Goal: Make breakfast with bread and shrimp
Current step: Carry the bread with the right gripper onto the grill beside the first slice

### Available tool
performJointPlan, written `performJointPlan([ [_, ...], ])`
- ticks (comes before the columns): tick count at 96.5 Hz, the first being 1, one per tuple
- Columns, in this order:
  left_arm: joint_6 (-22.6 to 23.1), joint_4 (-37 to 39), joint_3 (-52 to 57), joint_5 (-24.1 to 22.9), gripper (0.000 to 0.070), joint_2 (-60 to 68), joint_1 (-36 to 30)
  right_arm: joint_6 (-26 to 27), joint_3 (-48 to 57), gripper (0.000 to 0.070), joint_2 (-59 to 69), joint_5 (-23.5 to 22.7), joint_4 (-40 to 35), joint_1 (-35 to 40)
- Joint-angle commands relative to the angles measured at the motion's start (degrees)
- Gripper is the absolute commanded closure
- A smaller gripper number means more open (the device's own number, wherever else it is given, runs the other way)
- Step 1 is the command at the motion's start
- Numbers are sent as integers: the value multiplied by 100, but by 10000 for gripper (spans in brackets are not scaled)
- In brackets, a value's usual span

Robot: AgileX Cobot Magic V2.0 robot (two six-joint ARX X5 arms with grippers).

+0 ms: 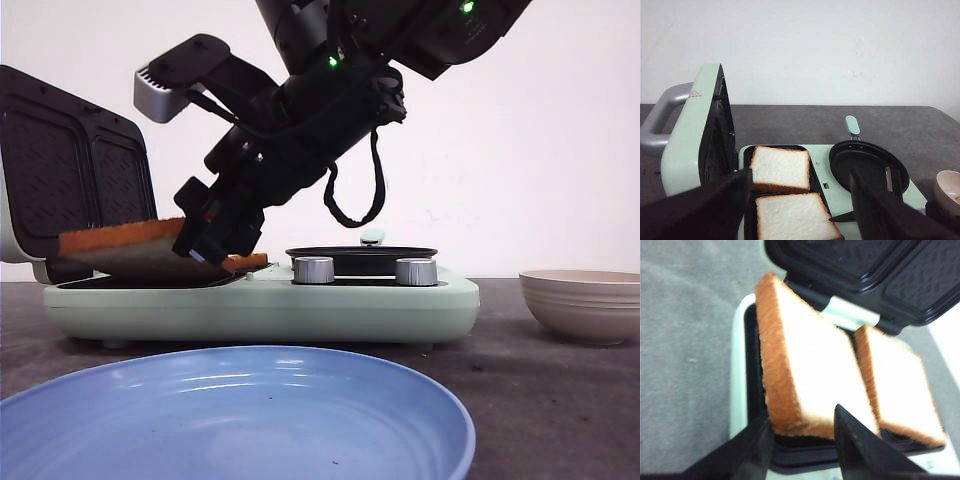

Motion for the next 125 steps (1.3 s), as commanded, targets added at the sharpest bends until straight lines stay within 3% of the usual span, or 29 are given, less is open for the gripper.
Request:
performJointPlan([
  [1, 37, 46, 33, 4, 351, 26, -26, 227, 122, 472, 138, -35, 17, 39],
  [9, 35, 46, 33, 4, 351, 26, -26, 278, 122, 449, 138, -81, -74, 26],
  [20, 35, 46, 33, 4, 352, 26, -26, 341, 122, 349, 138, -201, -254, -4],
  [51, 33, 46, 33, 4, 352, 26, -26, 481, 122, 349, 138, -413, -411, -59],
  [72, 33, 46, 33, 7, 352, 26, -26, 973, 122, 350, 138, -120, -138, -208],
  [94, 33, 39, 33, 7, 352, 26, -26, 1126, 125, 350, 122, -125, -160, -254],
  [125, 33, 50, 33, 4, 352, 24, -26, 1869, 125, 351, -348, -122, -219, -155],
])
